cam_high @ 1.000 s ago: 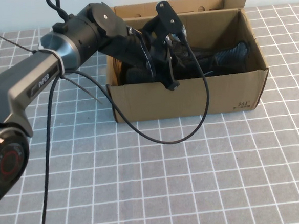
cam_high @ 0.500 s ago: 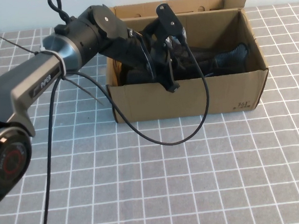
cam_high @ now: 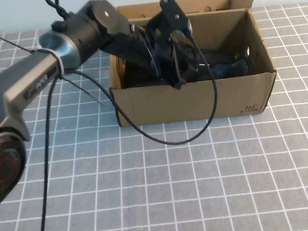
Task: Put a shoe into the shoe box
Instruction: Place the shoe in the shoe box
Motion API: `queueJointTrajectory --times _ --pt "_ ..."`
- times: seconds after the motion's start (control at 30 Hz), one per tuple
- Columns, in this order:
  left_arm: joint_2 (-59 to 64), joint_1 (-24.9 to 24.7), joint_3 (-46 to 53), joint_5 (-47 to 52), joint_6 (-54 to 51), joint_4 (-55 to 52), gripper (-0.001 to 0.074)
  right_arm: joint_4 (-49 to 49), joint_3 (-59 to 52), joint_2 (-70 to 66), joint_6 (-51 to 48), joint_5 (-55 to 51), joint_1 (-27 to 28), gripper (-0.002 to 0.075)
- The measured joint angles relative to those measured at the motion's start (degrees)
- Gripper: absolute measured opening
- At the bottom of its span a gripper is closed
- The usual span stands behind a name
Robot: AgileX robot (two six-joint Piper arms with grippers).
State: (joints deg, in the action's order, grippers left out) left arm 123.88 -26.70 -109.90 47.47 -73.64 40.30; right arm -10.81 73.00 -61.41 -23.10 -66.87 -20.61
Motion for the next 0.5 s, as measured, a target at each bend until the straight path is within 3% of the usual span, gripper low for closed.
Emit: queueJointTrajectory --times 0.1,0.3,0.43,0.5 --pt "-2.03 0.00 0.00 0.00 0.00 0.25 0.0491 -0.10 0.00 0.00 0.00 0.00 0.00 -0.0016" --pt "-7.24 0.00 0.00 0.32 5.23 0.37 0.0527 -0.39 -0.13 0.00 0.00 0.13 0.00 -0.0016" --pt "-11.39 0.00 0.00 0.59 12.58 -0.17 0.0436 -0.53 -0.13 0.00 0.00 0.86 0.00 -0.0016" --pt "-13.68 0.00 0.00 0.86 18.04 -0.27 0.0320 -0.97 -0.13 0.00 0.00 1.08 0.00 -0.0016"
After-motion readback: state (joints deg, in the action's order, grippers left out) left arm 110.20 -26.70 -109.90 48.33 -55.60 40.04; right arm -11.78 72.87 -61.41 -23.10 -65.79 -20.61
